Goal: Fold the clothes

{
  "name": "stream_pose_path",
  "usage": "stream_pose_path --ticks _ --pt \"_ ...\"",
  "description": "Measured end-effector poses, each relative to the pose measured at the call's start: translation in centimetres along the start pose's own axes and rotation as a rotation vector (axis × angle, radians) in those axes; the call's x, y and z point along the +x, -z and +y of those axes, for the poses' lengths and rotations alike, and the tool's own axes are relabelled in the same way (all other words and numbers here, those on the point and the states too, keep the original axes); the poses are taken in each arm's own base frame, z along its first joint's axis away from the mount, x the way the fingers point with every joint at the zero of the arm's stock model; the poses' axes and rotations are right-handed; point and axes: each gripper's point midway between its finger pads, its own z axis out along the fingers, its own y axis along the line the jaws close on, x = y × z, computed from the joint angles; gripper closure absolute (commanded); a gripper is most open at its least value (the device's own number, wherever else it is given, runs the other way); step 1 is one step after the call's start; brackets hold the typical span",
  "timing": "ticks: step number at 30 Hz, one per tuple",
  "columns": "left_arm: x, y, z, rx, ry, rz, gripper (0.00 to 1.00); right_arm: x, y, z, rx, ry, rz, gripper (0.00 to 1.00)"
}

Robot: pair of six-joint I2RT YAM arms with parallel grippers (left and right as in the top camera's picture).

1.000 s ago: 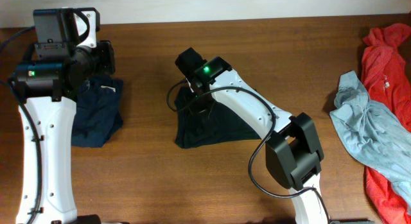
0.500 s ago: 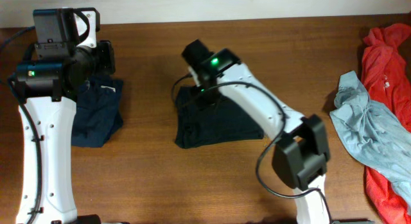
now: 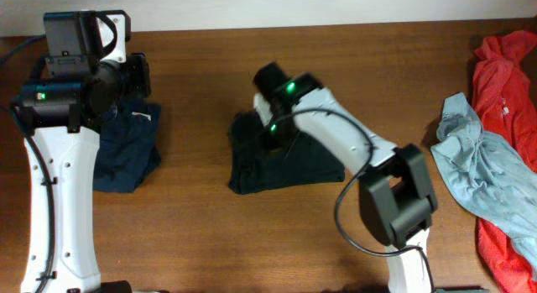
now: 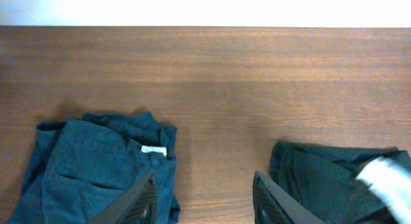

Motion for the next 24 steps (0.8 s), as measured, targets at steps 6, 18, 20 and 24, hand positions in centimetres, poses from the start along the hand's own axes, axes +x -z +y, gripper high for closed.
stream_pose_path --ticks 6,18,20,24 --pt "0.1 0.0 0.0 0.0 0.0 0.005 0.52 3.9 -5.7 3.7 -0.086 0.094 0.104 0.9" --pt "1.1 0.0 -0.2 0.014 0.003 0.046 0.52 5.5 -4.2 7.7 -0.141 0.403 0.114 0.96" --pt "1.4 0.0 -0.5 0.029 0.004 0.058 0.52 3.4 -2.0 6.2 -0.096 0.349 0.042 0.96" --pt "1.6 0.1 -0.8 0.048 0.005 0.065 0.52 -0.3 2.8 2.1 -0.058 0.168 -0.096 0.96"
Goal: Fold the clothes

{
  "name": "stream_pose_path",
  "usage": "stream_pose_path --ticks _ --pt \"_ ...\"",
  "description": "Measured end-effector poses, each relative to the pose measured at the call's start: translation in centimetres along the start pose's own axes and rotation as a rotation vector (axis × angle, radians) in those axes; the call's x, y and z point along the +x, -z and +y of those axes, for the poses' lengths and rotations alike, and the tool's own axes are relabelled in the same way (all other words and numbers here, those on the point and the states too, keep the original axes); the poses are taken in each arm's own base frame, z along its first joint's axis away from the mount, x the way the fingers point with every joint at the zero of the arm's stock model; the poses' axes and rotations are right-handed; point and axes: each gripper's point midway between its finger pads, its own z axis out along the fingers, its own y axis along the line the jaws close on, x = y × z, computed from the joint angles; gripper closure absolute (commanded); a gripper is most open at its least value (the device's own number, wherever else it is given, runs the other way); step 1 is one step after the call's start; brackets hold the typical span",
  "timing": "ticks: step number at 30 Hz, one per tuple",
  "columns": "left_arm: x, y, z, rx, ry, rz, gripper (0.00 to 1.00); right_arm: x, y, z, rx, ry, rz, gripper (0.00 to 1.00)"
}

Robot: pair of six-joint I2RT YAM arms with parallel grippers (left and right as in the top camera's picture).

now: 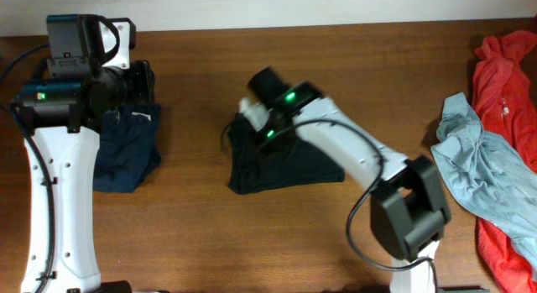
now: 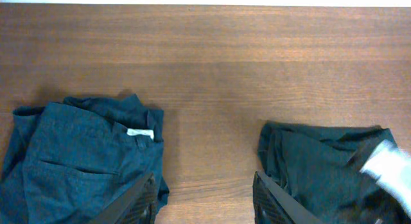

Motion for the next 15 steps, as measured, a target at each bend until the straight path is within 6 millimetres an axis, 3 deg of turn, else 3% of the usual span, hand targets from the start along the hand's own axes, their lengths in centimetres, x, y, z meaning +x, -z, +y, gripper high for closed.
stream_pose_path --ticks 3,6,10,11,15 --pt "0.0 0.0 -0.1 0.003 0.0 0.0 0.52 -1.0 0.3 -2.6 0.022 -0.092 -0.039 0.96" --pt "0.0 0.0 -0.1 0.004 0.0 0.001 0.52 -1.3 -1.4 -2.8 0.017 -0.115 -0.037 0.96" --pt "0.1 0.0 -0.1 0.007 0.0 0.004 0.52 -0.5 -6.1 -1.7 -0.008 -0.122 0.033 0.96" --pt "0.1 0.0 -0.1 0.007 0.0 0.004 0.52 0.8 -8.2 -0.8 -0.03 -0.124 0.089 0.96" --pt "0.2 0.0 -0.1 0.006 0.001 0.007 0.52 2.6 -10.0 2.1 -0.098 -0.075 0.161 0.96"
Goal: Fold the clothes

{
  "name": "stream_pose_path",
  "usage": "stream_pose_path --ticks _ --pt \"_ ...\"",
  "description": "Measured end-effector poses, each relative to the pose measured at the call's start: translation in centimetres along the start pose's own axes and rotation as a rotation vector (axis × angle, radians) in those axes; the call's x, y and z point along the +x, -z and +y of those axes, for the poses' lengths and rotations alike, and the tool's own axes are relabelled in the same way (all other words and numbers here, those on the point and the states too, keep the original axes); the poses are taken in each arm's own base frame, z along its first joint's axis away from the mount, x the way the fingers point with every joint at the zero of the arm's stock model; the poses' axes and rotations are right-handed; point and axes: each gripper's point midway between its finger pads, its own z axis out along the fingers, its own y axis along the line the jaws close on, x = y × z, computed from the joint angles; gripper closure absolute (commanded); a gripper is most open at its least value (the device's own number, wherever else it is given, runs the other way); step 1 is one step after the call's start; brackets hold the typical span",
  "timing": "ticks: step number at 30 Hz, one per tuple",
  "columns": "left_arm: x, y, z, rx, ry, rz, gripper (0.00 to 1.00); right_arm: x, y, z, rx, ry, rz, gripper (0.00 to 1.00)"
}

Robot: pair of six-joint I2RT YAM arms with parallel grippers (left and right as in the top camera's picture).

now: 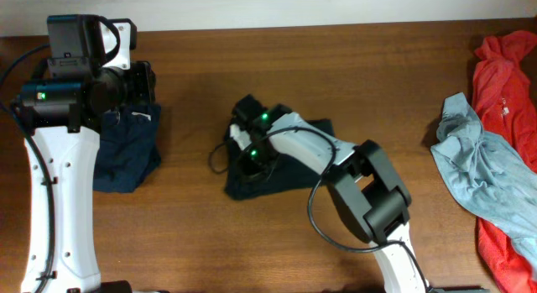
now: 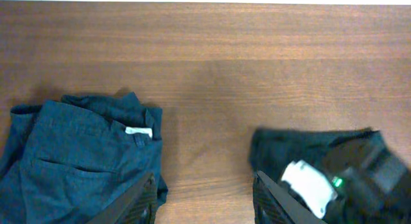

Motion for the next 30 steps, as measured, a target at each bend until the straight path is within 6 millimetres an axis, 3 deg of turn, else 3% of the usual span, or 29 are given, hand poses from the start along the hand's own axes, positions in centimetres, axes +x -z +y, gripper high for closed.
stream_pose_path --ticks 6,9,12,16,21,25,30 --pt "0.0 0.0 0.0 0.0 0.0 0.001 0.51 1.8 -1.0 3.7 -0.05 0.15 0.049 0.96" --pt "0.0 0.0 0.0 0.0 0.0 0.002 0.51 1.3 0.6 3.9 -0.051 0.193 0.011 0.96" --pt "0.3 0.0 0.0 0.0 0.001 0.013 0.52 0.1 4.0 3.1 -0.048 0.188 -0.062 0.96" --pt "1.8 -0.2 -0.7 0.041 0.01 0.076 0.53 -0.6 8.9 -0.2 -0.035 0.085 -0.133 0.96" --pt "3.9 -1.6 -2.6 0.12 0.005 0.184 0.63 0.1 12.6 -7.2 -0.013 -0.137 -0.145 0.96" --pt "6.6 -5.0 -5.7 0.187 -0.043 0.275 0.65 -0.2 14.8 -12.3 0.019 -0.268 -0.205 0.96" --pt "12.6 -10.8 -9.4 0.247 -0.114 0.432 0.65 -1.2 14.2 -14.7 0.055 -0.309 -0.238 0.96"
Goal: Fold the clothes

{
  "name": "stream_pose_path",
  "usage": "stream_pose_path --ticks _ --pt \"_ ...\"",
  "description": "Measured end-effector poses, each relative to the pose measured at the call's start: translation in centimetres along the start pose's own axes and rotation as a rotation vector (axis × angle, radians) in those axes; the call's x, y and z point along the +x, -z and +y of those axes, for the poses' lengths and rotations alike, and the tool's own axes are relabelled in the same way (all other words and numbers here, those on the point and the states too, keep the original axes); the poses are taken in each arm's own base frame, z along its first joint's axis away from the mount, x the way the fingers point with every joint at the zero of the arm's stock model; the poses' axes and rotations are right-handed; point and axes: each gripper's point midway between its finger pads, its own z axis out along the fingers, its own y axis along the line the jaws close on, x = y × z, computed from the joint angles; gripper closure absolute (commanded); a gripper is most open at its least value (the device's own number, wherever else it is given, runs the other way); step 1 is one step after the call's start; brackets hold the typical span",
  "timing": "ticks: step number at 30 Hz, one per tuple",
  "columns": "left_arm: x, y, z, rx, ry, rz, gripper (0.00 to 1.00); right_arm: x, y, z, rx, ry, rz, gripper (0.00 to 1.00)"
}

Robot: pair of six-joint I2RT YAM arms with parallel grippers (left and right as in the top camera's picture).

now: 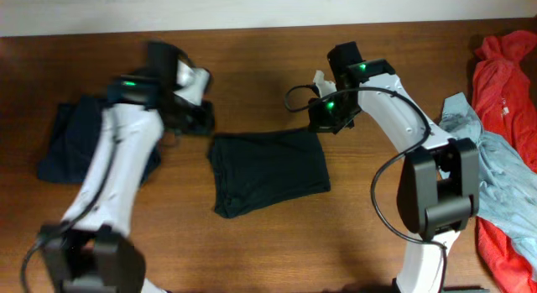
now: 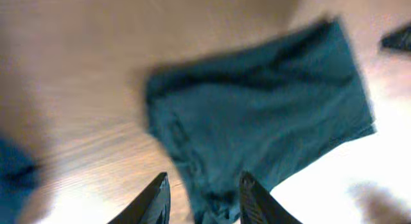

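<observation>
A dark teal folded garment (image 1: 268,171) lies flat at the table's middle, and shows blurred in the left wrist view (image 2: 257,115). My left gripper (image 1: 197,117) hovers by its back left corner; in the wrist view the gripper (image 2: 202,201) is open over the garment's near edge, holding nothing. My right gripper (image 1: 323,117) is just behind the garment's back right corner, and its jaws are not readable. A folded pair of dark blue jeans (image 1: 75,142) lies at the far left, partly under the left arm.
A light blue garment (image 1: 474,171) and a red garment (image 1: 503,83) lie crumpled at the right edge of the wooden table (image 1: 252,251). The right arm's cable loops behind the dark garment.
My left arm, then at the far left over the jeans, now reaches to the middle garment's back left corner. The right gripper has moved from the garment's left part to behind its back right corner.
The left arm stayed at the far left over the jeans through the earlier moments. The right gripper was on the dark garment's middle, then its back left, then its left edge. Now the garment lies flatter and both grippers are at its back corners.
</observation>
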Motion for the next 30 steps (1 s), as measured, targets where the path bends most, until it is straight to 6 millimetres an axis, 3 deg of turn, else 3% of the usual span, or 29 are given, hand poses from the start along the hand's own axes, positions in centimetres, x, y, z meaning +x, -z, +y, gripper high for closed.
stream_pose_path --ticks 5,12,22,29,30 --pt "3.7 -6.1 -0.4 0.017 -0.014 0.139 0.66 0.4 -2.8 -1.5 0.078 -0.03 0.043 0.96" --pt "5.2 -10.1 0.6 0.016 -0.008 0.17 0.65 -0.6 -5.4 -4.0 0.183 -0.065 0.018 0.96" --pt "6.6 -13.0 1.3 0.015 0.008 0.229 0.65 -2.2 -5.7 -4.6 0.217 -0.056 -0.046 0.96" --pt "7.3 -13.0 1.2 0.022 0.016 0.259 0.66 -4.2 -5.2 -6.0 0.299 -0.106 -0.144 0.96" --pt "7.4 -13.0 1.2 0.023 0.017 0.265 0.71 -4.3 -5.1 -6.2 0.313 -0.11 -0.152 0.96"
